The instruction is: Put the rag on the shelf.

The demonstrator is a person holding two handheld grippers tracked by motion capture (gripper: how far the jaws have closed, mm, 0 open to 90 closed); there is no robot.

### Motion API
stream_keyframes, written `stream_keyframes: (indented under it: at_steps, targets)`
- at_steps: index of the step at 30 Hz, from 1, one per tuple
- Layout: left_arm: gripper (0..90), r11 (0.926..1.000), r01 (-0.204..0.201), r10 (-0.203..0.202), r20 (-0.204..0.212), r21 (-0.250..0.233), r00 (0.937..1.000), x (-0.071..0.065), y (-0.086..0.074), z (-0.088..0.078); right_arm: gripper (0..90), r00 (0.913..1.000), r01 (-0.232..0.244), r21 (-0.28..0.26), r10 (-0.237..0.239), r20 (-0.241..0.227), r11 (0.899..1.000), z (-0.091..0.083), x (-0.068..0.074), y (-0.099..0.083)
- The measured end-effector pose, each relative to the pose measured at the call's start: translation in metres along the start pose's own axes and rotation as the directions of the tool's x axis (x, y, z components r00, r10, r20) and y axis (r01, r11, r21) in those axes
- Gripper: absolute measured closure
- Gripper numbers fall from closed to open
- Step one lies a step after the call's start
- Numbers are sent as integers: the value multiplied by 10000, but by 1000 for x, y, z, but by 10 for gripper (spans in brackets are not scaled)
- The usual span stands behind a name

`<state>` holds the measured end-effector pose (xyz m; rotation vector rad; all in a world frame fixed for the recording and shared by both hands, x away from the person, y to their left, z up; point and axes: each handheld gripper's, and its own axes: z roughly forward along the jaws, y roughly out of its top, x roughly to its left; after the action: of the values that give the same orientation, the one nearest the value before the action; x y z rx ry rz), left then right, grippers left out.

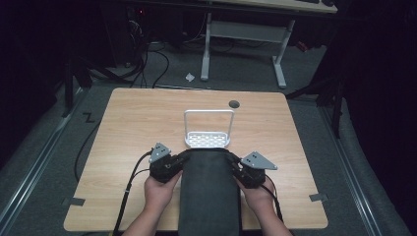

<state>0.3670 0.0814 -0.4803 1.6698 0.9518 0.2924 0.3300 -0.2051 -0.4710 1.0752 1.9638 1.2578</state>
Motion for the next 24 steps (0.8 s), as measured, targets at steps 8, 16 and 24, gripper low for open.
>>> stream_keyframes:
  at_steps: [8,16,24]
  targets:
    - [844,9939,-616,620,14,-913,9981,-12,26,-14,823,9999,106,-796,-98,100,9968,-13,3,20]
    - [845,9784,-1025,1034,-46,-1794,9946,-23,56,-27,823,9994,219,-1578,-173,302,9872,-27,-1,48]
    - [846,9600,-1386,1404,-100,-2435,9900,-31,84,-34,824,9986,415,-2273,-330,410,9729,-37,-4,76]
